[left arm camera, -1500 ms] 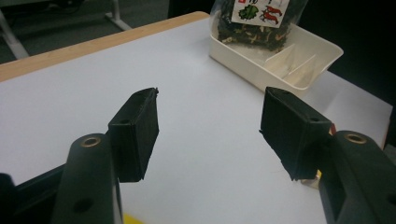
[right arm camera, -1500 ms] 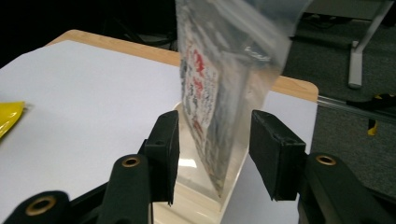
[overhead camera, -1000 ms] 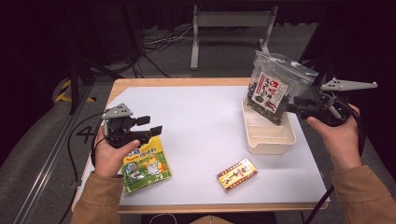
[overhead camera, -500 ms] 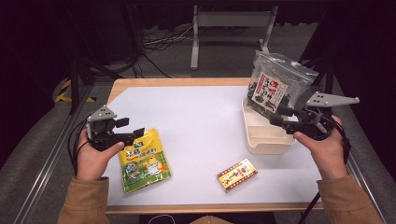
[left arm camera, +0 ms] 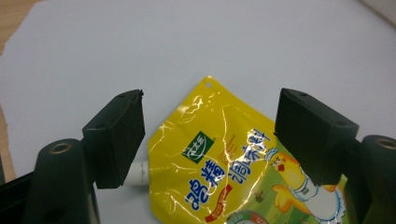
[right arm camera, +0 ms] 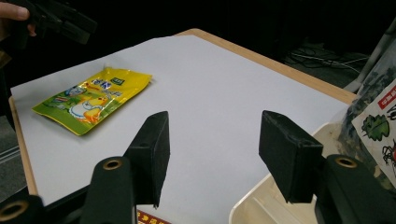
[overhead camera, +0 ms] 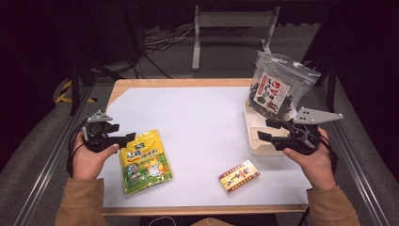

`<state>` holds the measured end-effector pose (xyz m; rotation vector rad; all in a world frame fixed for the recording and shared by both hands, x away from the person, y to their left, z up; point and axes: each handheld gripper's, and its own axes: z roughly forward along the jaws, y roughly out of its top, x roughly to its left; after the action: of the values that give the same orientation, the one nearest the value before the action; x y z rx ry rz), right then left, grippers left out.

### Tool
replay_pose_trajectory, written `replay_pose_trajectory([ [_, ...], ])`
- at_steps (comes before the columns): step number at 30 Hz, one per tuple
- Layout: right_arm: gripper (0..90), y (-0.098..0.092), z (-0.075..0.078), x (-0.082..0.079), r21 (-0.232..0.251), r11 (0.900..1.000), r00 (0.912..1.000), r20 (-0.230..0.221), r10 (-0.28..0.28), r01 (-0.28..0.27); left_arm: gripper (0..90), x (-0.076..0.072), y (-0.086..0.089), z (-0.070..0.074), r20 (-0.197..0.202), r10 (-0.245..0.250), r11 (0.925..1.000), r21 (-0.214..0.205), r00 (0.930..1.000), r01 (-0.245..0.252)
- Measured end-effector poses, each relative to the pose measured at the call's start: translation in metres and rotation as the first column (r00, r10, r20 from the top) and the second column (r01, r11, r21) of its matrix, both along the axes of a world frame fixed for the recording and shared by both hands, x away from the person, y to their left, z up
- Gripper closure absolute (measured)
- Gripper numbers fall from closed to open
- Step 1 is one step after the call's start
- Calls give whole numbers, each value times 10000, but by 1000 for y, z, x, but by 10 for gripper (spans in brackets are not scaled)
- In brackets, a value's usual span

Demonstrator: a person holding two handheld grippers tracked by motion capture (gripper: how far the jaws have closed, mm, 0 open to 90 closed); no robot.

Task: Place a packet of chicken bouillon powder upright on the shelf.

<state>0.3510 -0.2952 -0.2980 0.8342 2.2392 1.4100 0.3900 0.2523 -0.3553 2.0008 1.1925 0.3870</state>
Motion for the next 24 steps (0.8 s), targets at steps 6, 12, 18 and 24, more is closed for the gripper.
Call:
replay_pose_trajectory([
  [6, 435, 3, 0, -1, -11, 9999, 9999, 66, 105, -104, 262, -3, 8, -10, -628, 350, 9994, 41, 9974, -348],
  [12, 431, 7, 2, 0, 9, 9997, 9997, 136, 223, -224, 302, -9, 15, -19, -1469, 826, 9965, 5, 9857, -834],
  [18, 423, 14, 3, 3, 136, 9990, 9989, 194, 417, -420, 307, -13, 18, -32, -1791, 1081, 9941, 208, 9779, -1061],
  [24, 418, 19, 3, 4, 129, 9984, 9983, 202, 540, -543, 308, -12, 18, -44, -2111, 1172, 9930, 360, 9704, -1121],
])
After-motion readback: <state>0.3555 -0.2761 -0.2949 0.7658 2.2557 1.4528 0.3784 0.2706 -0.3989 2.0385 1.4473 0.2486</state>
